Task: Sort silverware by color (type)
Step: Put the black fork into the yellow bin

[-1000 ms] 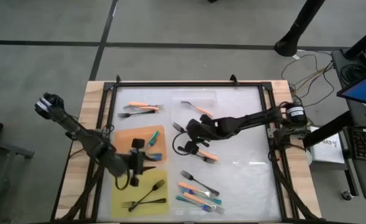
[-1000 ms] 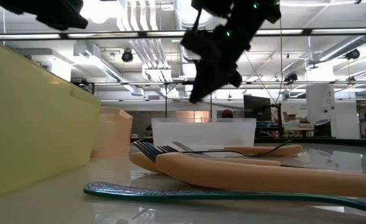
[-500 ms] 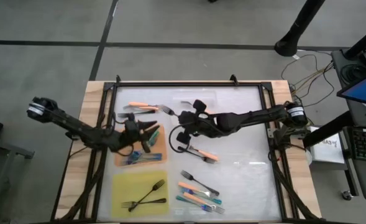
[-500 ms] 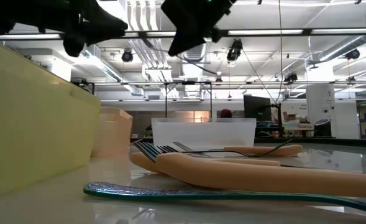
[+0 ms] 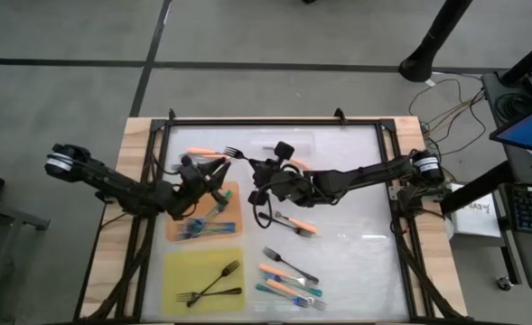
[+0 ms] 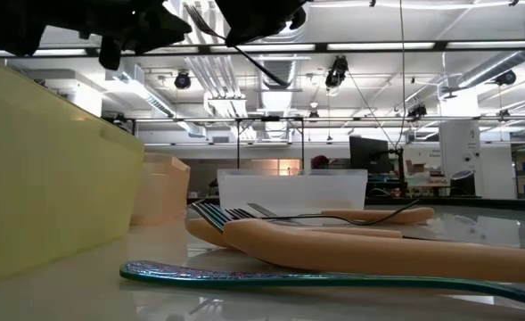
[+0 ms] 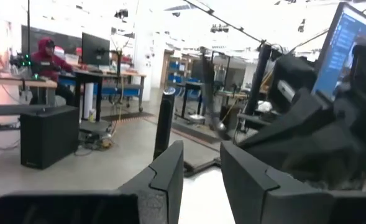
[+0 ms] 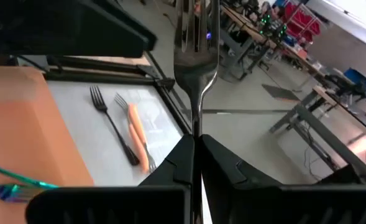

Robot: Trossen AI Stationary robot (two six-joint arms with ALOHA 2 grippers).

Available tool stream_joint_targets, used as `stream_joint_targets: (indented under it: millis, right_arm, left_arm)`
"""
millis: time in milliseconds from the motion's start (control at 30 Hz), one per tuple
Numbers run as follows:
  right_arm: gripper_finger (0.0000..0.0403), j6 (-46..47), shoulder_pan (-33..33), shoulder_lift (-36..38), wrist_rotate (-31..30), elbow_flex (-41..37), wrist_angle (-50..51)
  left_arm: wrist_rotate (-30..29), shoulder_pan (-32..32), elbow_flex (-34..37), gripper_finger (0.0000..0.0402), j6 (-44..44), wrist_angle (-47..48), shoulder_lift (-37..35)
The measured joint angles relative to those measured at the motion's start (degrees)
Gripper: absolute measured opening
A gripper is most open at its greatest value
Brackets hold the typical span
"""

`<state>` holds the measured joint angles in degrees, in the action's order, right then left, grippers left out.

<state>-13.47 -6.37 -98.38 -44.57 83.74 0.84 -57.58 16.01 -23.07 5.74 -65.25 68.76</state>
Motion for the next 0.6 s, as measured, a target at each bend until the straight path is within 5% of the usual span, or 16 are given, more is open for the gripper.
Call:
stream_joint_targets:
  millis: [600]
  right_arm:
    - [0.0009,-1.7,-0.3,0.0,-0.1,0.0,-2.1]
  left_arm:
    - [-2.8,-4.8,-9.4,0.0082,5.7,-4.0,6.5]
